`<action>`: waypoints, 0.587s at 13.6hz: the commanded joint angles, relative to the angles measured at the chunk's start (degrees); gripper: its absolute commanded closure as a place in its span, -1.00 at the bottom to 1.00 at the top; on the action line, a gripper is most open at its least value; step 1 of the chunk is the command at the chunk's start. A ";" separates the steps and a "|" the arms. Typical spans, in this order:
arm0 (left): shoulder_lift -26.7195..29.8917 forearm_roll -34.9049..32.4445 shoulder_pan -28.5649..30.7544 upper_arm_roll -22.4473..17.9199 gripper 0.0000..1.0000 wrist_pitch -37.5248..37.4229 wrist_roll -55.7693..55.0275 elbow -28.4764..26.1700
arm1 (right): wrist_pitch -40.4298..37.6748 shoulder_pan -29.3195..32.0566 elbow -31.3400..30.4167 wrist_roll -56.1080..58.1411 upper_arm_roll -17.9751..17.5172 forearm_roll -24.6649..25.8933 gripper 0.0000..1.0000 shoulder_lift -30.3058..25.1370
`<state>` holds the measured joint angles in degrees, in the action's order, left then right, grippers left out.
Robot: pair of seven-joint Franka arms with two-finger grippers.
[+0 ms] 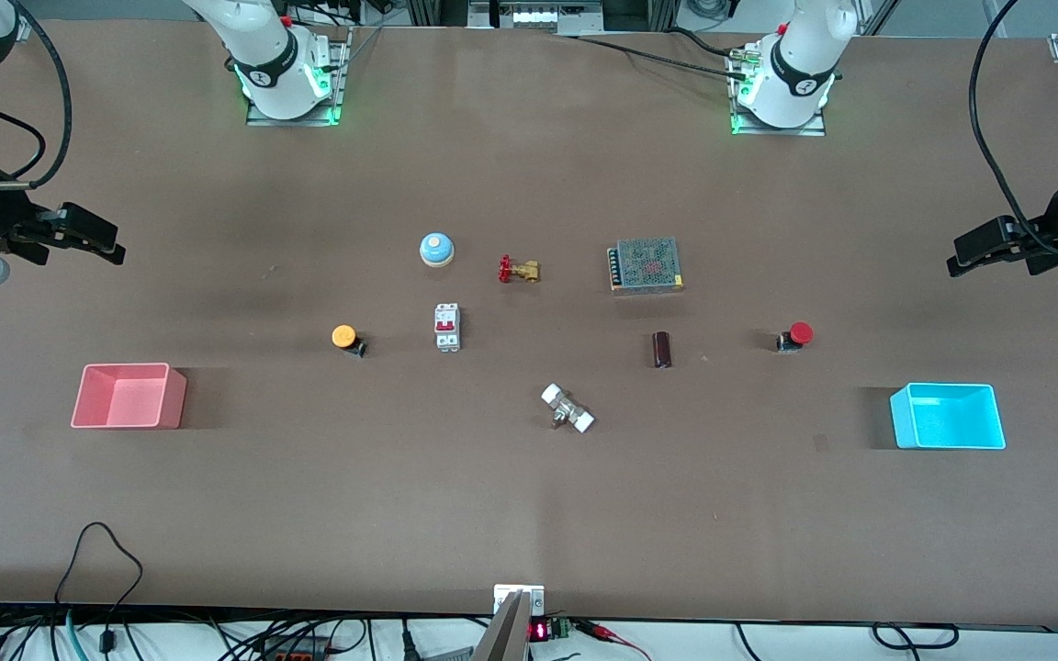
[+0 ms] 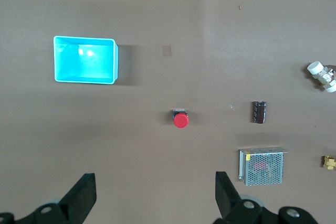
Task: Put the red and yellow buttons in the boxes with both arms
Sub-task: 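Move the left gripper toward the red button while the right gripper starts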
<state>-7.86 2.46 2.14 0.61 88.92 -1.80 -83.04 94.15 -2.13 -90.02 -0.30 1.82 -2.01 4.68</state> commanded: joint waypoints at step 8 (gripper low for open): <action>-0.40 1.94 -0.56 0.71 -1.00 0.29 -1.18 -2.30 | -0.02 -0.85 -1.73 -0.31 0.11 1.49 -1.00 -1.34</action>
<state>-7.70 3.23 1.64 1.36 88.99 -2.20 -85.30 94.15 -2.25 -90.09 -0.28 1.82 -1.16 4.68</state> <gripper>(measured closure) 0.000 0.000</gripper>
